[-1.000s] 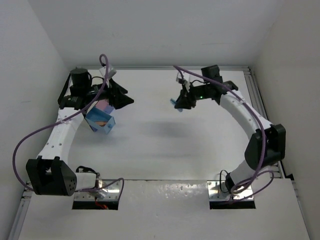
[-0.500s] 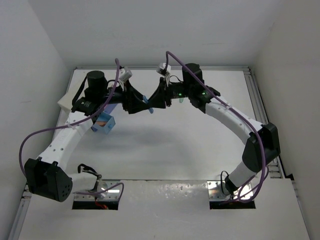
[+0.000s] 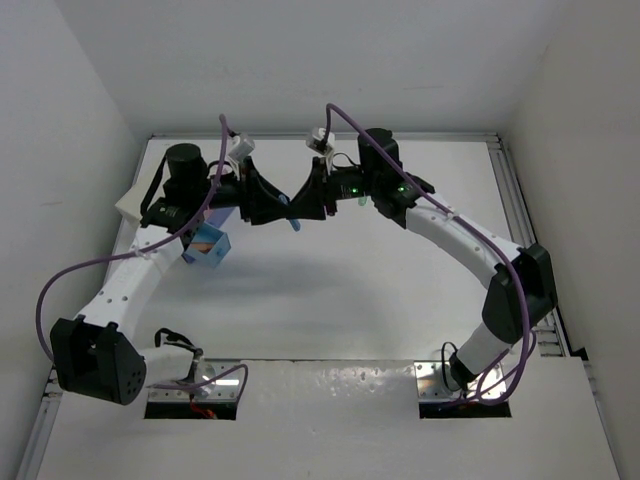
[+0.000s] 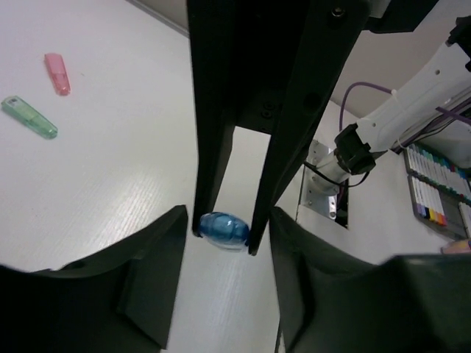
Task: Sort the stationery into containers
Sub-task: Place the stationery in the drawer.
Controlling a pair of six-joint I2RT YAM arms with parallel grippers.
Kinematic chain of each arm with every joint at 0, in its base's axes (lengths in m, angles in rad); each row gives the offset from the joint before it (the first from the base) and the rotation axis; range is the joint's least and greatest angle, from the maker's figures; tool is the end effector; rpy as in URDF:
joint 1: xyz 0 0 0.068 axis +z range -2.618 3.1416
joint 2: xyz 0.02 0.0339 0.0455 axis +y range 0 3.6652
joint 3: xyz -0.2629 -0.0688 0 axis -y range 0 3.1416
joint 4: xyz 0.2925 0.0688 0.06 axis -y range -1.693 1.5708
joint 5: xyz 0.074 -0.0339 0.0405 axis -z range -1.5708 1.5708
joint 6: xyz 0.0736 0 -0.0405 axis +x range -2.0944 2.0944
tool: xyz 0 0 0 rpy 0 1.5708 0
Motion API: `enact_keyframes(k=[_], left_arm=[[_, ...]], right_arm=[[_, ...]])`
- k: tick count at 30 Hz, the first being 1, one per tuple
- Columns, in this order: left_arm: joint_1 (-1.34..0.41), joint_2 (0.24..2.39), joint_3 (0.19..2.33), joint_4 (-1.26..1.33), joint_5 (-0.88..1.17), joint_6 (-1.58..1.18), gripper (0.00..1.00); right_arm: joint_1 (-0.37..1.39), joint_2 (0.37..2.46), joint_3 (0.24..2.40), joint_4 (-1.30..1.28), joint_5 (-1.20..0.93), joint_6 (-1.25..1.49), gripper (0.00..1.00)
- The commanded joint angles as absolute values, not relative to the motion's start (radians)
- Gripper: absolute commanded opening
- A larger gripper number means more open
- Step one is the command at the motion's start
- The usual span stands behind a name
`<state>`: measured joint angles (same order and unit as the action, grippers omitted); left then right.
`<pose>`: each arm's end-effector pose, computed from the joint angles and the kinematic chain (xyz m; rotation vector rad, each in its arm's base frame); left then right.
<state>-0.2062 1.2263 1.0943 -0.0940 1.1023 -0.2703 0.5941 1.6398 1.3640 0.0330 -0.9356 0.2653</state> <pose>0.3131 -0.1326 0.3579 0.7640 1.6967 -1.3124 0.3398 0.3011 0.3256 -1.0071 1.6767 1.4284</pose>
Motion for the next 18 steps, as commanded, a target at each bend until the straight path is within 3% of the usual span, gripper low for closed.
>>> enact_keyframes(k=[1, 3, 5, 18], left_arm=[[-0.153, 1.186, 1.091, 0.037, 1.158, -0.360, 0.56], [-0.144, 1.186, 1.086, 0.060, 1.164, -0.386, 0.66], [-0.138, 1.187, 1.077, 0.090, 1.181, -0.414, 0.67], [-0.158, 1.183, 1.069, 0.106, 1.151, -0.431, 0.57]], right_arm=[[0.594, 1.625, 1.385, 0.063, -0.976, 0.245, 0.00], [0.594, 1.623, 1.384, 0.067, -0.979, 0.250, 0.00], [0.595, 1.623, 1.385, 0.077, -0.982, 0.256, 0.00], [0.598, 1.629, 1.399, 0.100, -0.988, 0.282, 0.00]])
